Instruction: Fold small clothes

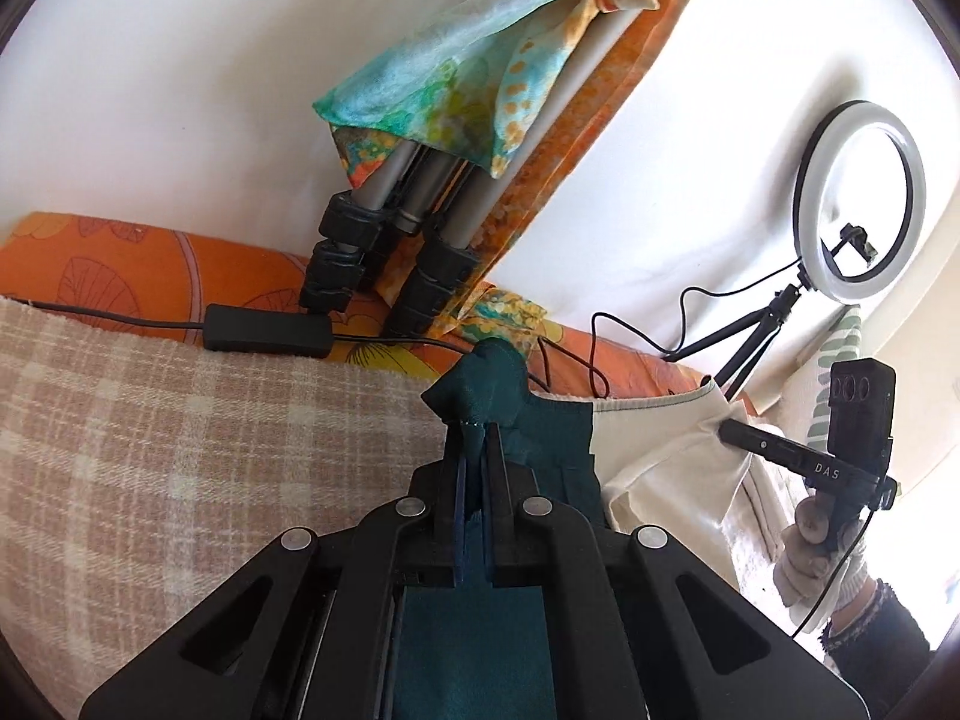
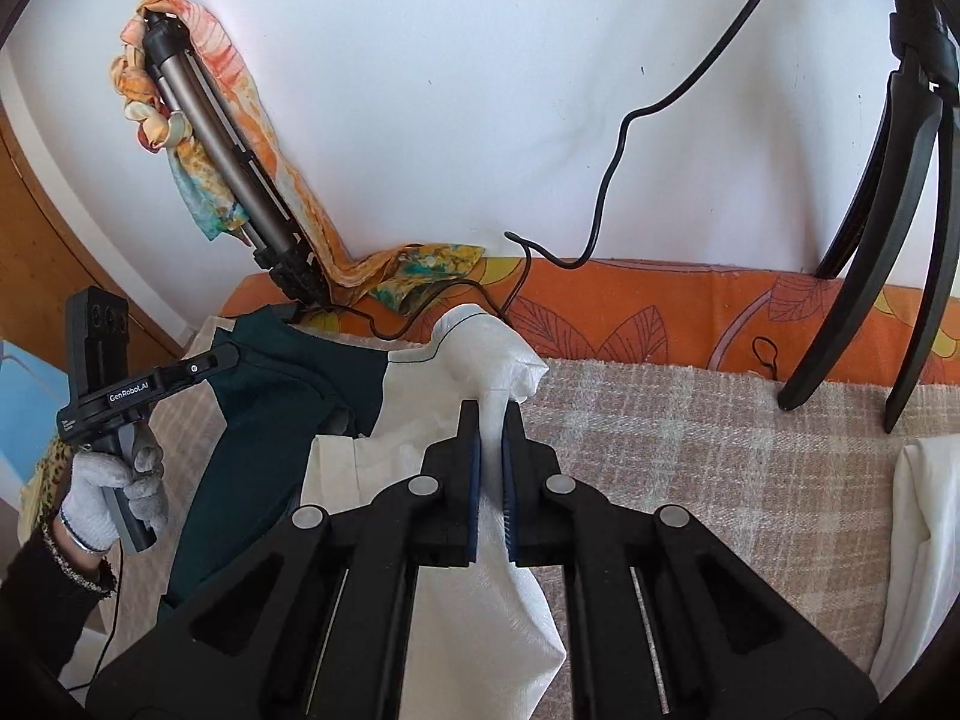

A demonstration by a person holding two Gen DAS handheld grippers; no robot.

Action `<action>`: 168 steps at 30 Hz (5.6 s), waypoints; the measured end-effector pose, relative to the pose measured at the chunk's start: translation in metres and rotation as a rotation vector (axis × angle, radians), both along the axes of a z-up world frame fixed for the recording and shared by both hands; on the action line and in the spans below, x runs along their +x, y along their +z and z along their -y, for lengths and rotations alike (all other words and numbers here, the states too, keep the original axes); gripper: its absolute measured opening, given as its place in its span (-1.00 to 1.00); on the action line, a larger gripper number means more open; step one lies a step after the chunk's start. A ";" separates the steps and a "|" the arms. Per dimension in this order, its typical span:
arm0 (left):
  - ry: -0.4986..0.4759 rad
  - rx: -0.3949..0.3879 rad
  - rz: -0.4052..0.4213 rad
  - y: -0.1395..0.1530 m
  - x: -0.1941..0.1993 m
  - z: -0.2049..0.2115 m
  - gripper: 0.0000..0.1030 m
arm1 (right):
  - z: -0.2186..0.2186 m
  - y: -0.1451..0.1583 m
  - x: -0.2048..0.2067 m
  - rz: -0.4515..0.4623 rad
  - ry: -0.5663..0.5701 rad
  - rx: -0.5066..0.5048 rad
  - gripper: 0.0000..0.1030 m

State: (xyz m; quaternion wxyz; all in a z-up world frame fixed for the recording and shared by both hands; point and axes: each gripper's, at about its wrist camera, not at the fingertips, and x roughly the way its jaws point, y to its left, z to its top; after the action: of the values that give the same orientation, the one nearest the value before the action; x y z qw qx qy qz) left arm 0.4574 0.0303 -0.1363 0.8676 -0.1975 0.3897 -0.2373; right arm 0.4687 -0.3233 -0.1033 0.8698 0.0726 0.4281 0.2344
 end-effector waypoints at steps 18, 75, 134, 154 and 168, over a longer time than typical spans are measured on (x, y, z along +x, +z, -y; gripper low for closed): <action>-0.066 0.086 0.119 0.052 -0.156 0.010 -0.96 | 0.006 0.049 -0.166 0.038 0.055 0.005 -0.86; 0.048 -0.278 -0.237 -0.037 -0.331 -0.038 -0.96 | 0.073 -0.047 -0.338 -0.266 -0.156 0.370 -0.89; 0.125 -0.443 -0.325 -0.054 -0.321 -0.040 0.30 | 0.093 -0.071 -0.243 -0.321 -0.168 0.389 0.24; 0.003 -0.434 -0.362 -0.066 -0.275 0.002 -0.75 | 0.046 -0.079 -0.191 -0.317 -0.086 0.490 0.24; -0.055 -0.305 -0.222 -0.029 -0.279 0.018 -0.89 | -0.011 -0.043 -0.196 -0.216 -0.037 0.160 -0.85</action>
State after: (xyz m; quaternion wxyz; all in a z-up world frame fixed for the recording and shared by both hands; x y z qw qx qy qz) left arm 0.1780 0.0126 -0.1650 0.7724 -0.3411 0.4478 -0.2942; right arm 0.2727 -0.3122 -0.1466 0.8141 0.1743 0.4980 0.2424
